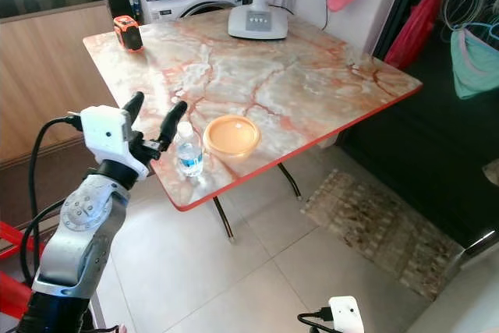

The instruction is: Restocking fridge

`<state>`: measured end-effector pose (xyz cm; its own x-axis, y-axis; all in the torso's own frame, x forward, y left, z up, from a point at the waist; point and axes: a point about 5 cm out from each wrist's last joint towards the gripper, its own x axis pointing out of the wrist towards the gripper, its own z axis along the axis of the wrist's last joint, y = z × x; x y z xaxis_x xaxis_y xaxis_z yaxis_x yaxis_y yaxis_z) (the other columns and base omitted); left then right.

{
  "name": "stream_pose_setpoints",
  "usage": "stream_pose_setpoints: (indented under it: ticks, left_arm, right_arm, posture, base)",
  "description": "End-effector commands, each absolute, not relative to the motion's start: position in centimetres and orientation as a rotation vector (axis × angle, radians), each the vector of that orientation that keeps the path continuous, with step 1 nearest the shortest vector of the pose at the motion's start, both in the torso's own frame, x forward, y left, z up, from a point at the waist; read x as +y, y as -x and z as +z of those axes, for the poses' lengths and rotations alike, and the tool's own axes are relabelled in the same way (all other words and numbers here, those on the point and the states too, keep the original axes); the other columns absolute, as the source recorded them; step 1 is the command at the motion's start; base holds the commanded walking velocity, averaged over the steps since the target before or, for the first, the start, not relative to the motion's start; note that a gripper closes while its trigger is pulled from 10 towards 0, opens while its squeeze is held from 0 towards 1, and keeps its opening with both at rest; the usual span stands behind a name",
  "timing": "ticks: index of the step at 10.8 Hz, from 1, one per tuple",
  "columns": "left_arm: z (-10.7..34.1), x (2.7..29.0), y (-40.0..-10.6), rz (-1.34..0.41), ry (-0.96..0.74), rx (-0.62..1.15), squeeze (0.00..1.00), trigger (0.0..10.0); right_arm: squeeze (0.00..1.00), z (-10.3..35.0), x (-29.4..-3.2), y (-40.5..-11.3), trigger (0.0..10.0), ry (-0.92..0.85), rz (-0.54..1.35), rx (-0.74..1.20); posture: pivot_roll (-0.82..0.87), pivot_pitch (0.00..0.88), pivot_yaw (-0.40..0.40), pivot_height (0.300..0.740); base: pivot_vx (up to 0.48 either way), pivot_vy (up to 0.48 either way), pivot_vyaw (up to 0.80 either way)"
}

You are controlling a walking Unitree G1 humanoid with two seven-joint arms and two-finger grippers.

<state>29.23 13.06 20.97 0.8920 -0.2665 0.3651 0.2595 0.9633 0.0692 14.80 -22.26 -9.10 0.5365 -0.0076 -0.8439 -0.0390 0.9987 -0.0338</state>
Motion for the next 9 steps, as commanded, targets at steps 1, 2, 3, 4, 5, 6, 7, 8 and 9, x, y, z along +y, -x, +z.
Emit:
stream_pose_setpoints:
  ticks: [1, 2, 3, 4, 5, 6, 7, 8, 9]
  left_arm:
    - [21.8, 12.6, -29.3, -0.288, -0.039, -0.402, 0.0, 10.0]
    - [22.0, 12.4, -29.3, -0.299, -0.044, -0.409, 0.0, 10.0]
    - [22.1, 12.2, -29.4, -0.311, -0.049, -0.412, 0.0, 10.0]
    - [22.5, 12.2, -29.4, -0.312, -0.045, -0.424, 0.0, 10.0]
    - [22.8, 12.2, -29.4, -0.311, -0.046, -0.429, 0.0, 10.0]
    - [22.8, 12.2, -29.4, -0.312, -0.045, -0.43, 0.0, 10.0]
    - [22.8, 12.2, -29.5, -0.312, -0.045, -0.429, 0.0, 10.0]
    - [22.8, 12.2, -29.5, -0.312, -0.045, -0.43, 0.0, 10.0]
    - [23.0, 12.0, -29.4, -0.318, -0.047, -0.434, 0.0, 10.0]
  right_arm:
    - [0.0, -8.9, -22.6, -15.0, 10.0, 0.054, 0.011, 0.996]
    - [0.0, -9.0, -22.5, -14.9, 10.0, 0.071, 0.03, 1.015]
    - [0.0, -9.0, -22.3, -15.0, 10.0, 0.089, 0.053, 1.013]
    - [0.0, -9.0, -22.3, -15.1, 10.0, 0.075, 0.041, 1.006]
    - [0.0, -9.0, -22.3, -15.1, 10.0, 0.075, 0.043, 1.005]
    - [0.0, -9.0, -22.3, -15.1, 10.0, 0.084, 0.054, 1.011]
    - [0.0, -9.0, -22.1, -15.1, 10.0, 0.101, 0.078, 1.014]
    - [0.0, -9.0, -22.1, -15.2, 10.0, 0.097, 0.075, 1.011]
    - [0.0, -9.0, -22.1, -15.2, 10.0, 0.096, 0.077, 1.01]
  posture:
    - [0.05, 0.031, -0.064, 0.74]
    - [0.06, 0.037, -0.062, 0.74]
    - [0.06, 0.041, -0.061, 0.74]
    - [0.05, 0.041, -0.059, 0.74]
    - [0.05, 0.045, -0.06, 0.74]
    - [0.06, 0.046, -0.06, 0.74]
    - [0.06, 0.046, -0.06, 0.74]
    - [0.06, 0.048, -0.061, 0.74]
    - [0.06, 0.048, -0.061, 0.74]
  base:
    - [0.259, 0.0, 0.0]
    - [0.262, 0.0, 0.0]
    - [0.289, 0.0, 0.0]
    - [0.296, 0.0, 0.0]
    - [0.3, 0.0, 0.0]
    - [0.296, 0.0, 0.0]
    - [0.296, 0.0, 0.0]
    - [0.3, 0.0, 0.0]
    - [0.0, 0.0, 0.0]
